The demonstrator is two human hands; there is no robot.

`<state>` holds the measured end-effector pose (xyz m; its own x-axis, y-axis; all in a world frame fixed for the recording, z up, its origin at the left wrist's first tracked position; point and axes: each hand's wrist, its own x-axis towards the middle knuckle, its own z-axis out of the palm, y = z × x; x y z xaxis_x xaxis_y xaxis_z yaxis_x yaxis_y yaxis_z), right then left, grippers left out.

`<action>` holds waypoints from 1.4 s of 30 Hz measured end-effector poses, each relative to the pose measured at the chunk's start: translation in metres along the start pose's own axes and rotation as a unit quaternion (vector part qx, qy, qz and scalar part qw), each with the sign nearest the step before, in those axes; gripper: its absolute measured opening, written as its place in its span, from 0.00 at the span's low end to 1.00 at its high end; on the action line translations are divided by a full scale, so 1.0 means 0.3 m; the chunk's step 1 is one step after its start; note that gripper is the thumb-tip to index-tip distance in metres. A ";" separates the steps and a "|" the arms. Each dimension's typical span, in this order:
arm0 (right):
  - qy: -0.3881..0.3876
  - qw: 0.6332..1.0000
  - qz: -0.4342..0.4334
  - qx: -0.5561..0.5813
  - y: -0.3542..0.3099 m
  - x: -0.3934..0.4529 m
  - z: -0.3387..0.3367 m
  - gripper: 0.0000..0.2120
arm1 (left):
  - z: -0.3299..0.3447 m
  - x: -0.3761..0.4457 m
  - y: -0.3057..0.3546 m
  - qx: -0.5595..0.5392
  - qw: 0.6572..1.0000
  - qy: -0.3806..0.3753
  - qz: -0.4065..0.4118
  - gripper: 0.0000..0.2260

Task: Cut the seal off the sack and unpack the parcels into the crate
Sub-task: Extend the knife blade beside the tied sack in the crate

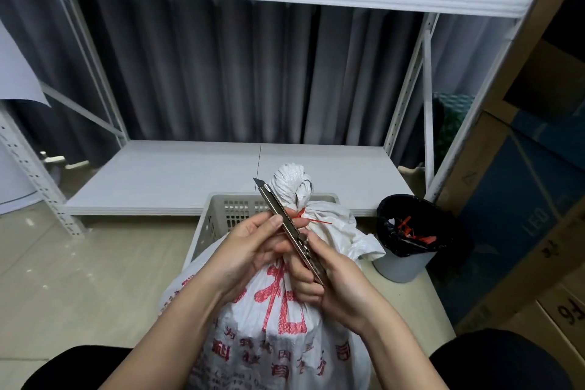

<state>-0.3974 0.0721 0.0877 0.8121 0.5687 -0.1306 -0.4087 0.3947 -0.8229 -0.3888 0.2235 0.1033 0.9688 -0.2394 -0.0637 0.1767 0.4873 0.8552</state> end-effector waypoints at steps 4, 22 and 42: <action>0.007 0.999 -0.003 0.046 -0.005 -0.014 0.006 0.14 | 0.000 -0.004 0.007 -0.010 1.000 0.001 -0.009 0.11; 0.050 0.997 -0.002 -0.066 0.015 -0.004 0.015 0.19 | -0.035 -0.015 0.047 0.105 0.993 -0.029 -0.039 0.14; 0.062 0.986 0.050 -0.144 0.006 0.004 0.017 0.31 | -0.006 -0.013 0.046 0.254 0.965 -0.051 -0.031 0.09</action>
<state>-0.3993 0.0773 0.0890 0.8260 0.4940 -0.2714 -0.3690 0.1098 -0.9229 -0.3898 0.2328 0.1145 0.9327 -0.3483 -0.0942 0.1008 0.0008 0.9949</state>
